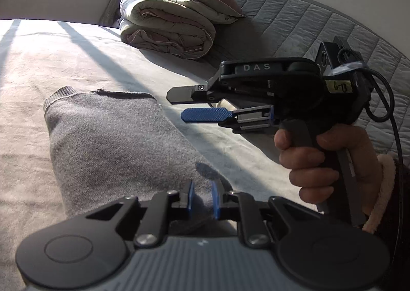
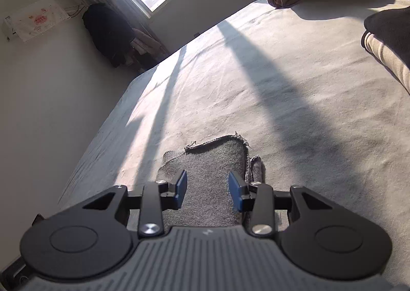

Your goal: Fold clothes

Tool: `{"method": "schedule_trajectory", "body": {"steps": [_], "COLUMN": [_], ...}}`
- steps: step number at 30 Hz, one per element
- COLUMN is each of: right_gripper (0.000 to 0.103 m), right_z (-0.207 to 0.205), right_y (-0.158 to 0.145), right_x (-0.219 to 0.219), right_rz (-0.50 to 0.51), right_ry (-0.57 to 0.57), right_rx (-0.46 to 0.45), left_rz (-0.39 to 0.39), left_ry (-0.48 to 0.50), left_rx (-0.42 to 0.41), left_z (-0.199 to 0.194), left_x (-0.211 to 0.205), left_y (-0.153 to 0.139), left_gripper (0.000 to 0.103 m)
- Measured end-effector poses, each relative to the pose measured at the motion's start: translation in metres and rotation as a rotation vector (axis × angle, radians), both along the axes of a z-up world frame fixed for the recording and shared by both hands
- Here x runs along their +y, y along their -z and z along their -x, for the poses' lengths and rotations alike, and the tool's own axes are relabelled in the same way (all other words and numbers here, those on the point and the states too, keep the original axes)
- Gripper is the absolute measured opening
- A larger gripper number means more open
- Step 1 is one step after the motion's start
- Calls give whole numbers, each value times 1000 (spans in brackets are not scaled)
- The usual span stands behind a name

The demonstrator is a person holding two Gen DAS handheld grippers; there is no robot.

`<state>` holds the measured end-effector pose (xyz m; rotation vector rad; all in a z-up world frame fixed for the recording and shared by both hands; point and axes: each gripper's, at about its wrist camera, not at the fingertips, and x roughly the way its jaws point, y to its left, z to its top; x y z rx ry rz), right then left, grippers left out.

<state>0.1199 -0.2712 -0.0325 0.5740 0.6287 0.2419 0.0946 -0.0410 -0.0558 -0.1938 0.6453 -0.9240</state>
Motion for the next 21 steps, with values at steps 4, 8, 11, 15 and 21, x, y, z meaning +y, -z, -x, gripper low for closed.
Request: {"method": "schedule_trajectory", "body": {"steps": [4,8,11,15,21], "right_gripper": [41,41,41,38,38], "right_z": [-13,-22,-28,-36,-39], "right_y": [1,16,33,55,58], "right_x": [16,29,37,48,46], "right_rz": [124,252,358,500,520], "right_ry": [7,10,8,6,4], "right_rx": [-89,-147,-173,-206,-204], "left_rz": [-1,-83,-131,-172,-135], "left_ry": [-149,-274,-320,-364,-445], "left_rx": [-76,-121,-132,-138,-71], "left_z": [-23,-55,-74,-95,-122], "left_x": [21,23,17,9,7], "left_y": [-11,-2,9,24,26], "left_gripper": [15,14,14,14,14]}}
